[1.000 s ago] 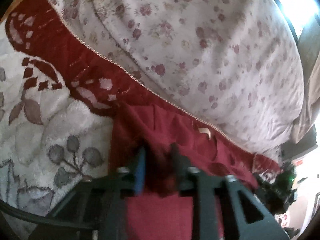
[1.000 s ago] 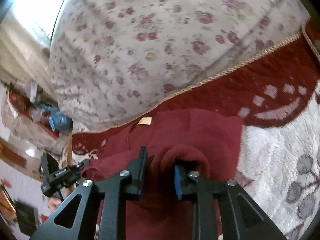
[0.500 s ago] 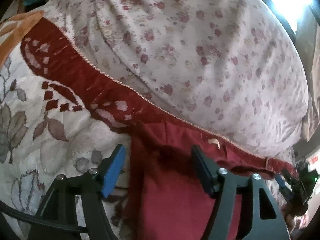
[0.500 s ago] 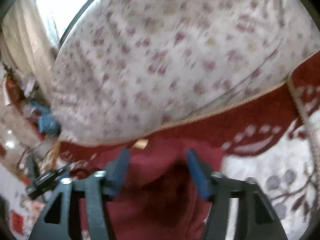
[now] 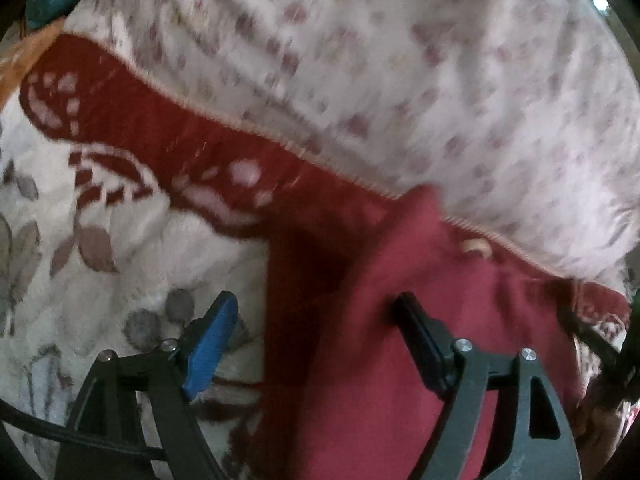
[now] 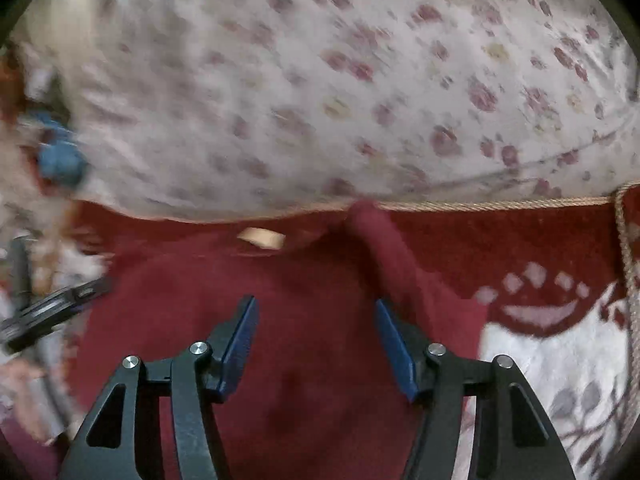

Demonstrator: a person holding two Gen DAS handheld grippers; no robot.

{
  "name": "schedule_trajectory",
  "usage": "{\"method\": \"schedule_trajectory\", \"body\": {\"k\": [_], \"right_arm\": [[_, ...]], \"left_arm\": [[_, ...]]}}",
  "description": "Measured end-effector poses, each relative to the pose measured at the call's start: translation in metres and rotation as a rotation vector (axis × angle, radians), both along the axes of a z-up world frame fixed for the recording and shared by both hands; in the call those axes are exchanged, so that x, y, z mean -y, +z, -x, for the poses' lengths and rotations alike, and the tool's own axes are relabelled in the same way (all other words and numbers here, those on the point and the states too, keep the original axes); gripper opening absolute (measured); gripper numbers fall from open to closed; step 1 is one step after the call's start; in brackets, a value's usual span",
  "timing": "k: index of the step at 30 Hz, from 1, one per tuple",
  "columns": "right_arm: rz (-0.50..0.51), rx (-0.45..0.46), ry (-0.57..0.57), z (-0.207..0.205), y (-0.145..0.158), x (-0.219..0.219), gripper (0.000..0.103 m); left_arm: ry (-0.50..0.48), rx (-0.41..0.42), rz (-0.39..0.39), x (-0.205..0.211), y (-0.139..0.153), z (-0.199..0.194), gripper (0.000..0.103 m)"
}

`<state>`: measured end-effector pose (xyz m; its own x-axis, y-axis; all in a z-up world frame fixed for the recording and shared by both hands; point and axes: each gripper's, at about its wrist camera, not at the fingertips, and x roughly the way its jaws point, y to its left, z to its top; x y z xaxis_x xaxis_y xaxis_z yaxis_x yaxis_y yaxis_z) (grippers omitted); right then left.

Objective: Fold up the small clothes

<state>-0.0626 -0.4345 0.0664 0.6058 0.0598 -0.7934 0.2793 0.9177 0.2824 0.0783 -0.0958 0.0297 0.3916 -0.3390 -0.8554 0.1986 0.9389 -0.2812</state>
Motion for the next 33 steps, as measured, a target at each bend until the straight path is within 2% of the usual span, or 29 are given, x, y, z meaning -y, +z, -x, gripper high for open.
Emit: {"method": "schedule_trajectory", "body": {"k": [2, 3, 4, 7, 10, 15, 18, 20, 24, 27, 29, 30, 32, 33], "right_arm": [[-0.037, -0.084, -0.065, -0.021, -0.028, 0.022, 0.063], [-0.061, -0.095, -0.085, -0.025, -0.035, 0.028, 0.062], [-0.090, -0.084, -0.102, -0.028, -0.039, 0.034, 0.062], [-0.076, -0.064, -0.089, -0.020, -0.028, 0.030, 0.062], [-0.080, -0.046, -0.067, 0.007, -0.010, 0.023, 0.063], [-0.108, -0.014, 0.000, 0.079, 0.015, 0.006, 0.072], [-0.089, -0.019, 0.033, 0.107, 0.020, -0.008, 0.072], [-0.072, -0.019, 0.045, 0.126, 0.022, -0.014, 0.072], [-0.087, 0.003, 0.038, 0.144, 0.016, -0.018, 0.072], [-0.133, 0.012, -0.006, 0.146, 0.009, -0.014, 0.072], [-0.176, 0.011, -0.011, 0.147, 0.004, -0.012, 0.072], [-0.183, 0.008, -0.008, 0.146, 0.002, -0.013, 0.072], [-0.172, -0.002, -0.001, 0.144, -0.001, -0.017, 0.072], [-0.163, -0.006, 0.004, 0.143, -0.002, -0.020, 0.072]], "left_arm": [[0.003, -0.032, 0.014, -0.002, -0.008, -0.004, 0.081], [0.002, -0.035, 0.021, -0.003, -0.008, -0.004, 0.081], [-0.004, -0.040, 0.028, -0.005, -0.005, -0.005, 0.081], [-0.028, -0.056, 0.068, -0.017, 0.005, -0.003, 0.081], [-0.065, -0.050, 0.091, -0.035, 0.019, 0.007, 0.084], [-0.155, 0.043, 0.046, -0.059, 0.043, 0.043, 0.085], [-0.206, 0.028, 0.102, -0.067, 0.047, 0.058, 0.085], [-0.274, -0.015, 0.131, -0.070, 0.045, 0.074, 0.085], [-0.394, -0.015, 0.092, -0.072, 0.041, 0.106, 0.085], [-0.430, -0.020, 0.069, -0.071, 0.034, 0.121, 0.085], [-0.433, -0.039, 0.073, -0.070, 0.030, 0.124, 0.082], [-0.437, -0.040, 0.068, -0.069, 0.029, 0.126, 0.078], [-0.456, -0.034, 0.031, -0.063, 0.024, 0.125, 0.062], [-0.471, -0.032, 0.009, -0.060, 0.022, 0.124, 0.050]]}}
